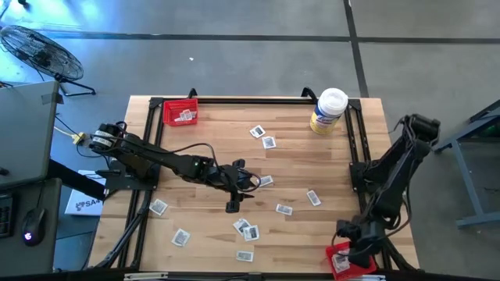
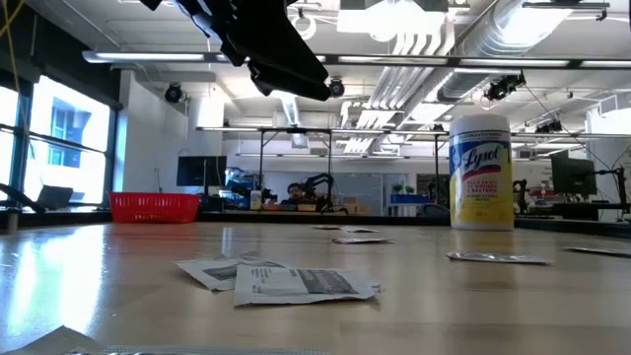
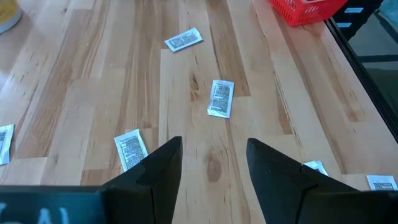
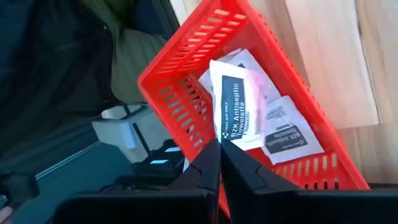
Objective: Pick & Place First Aid Supplies
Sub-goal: Put the white and gray towelette pack into the bottom red bin
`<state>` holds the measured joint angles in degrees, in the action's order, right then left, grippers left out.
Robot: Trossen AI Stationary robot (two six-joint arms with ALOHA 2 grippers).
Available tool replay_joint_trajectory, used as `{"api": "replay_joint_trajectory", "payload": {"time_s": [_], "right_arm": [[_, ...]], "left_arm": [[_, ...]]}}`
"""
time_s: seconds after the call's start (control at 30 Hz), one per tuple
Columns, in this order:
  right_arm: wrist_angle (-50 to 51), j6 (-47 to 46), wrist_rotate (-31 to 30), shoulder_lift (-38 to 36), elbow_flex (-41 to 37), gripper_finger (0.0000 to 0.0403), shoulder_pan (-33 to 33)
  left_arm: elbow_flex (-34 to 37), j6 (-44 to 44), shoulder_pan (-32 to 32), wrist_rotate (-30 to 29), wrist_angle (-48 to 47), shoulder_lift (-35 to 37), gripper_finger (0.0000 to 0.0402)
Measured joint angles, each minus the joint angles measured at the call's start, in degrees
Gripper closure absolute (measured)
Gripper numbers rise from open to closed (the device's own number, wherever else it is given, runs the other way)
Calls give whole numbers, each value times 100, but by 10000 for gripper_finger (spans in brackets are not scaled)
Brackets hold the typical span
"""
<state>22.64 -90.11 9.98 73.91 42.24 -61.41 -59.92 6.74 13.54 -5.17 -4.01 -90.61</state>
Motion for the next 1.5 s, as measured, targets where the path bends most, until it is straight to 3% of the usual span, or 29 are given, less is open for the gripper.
{"api": "replay_joint_trajectory", "payload": {"time_s": [0.37, 0.53, 0.77, 0.93, 1.17, 1.33, 1.5], "right_arm": [[-489, 27, 289, 236, 0, 309, 246], [-838, 989, -248, 24, 9, 291, 750], [-750, 3783, -1621, -68, 9, 291, 2240], [-931, 5591, -2625, -38, 9, 290, 3736], [-1969, 7665, -2726, 664, 9, 290, 5621], [-2764, 8062, -2754, 1490, 7, 290, 6593], [-3797, 8367, -2668, 2284, 9, 290, 7130]], "left_arm": [[0, 0, -2, 0, 0, 0, 223], [0, -2, 0, 0, 0, 0, 223], [0, -2, -1, 0, 0, 0, 223], [0, -2, 0, 0, 0, 0, 223], [0, -1, -1, 0, 0, 0, 223], [0, 0, -1, 0, 1, 0, 223], [0, 0, 0, 0, 0, 0, 223]]}}
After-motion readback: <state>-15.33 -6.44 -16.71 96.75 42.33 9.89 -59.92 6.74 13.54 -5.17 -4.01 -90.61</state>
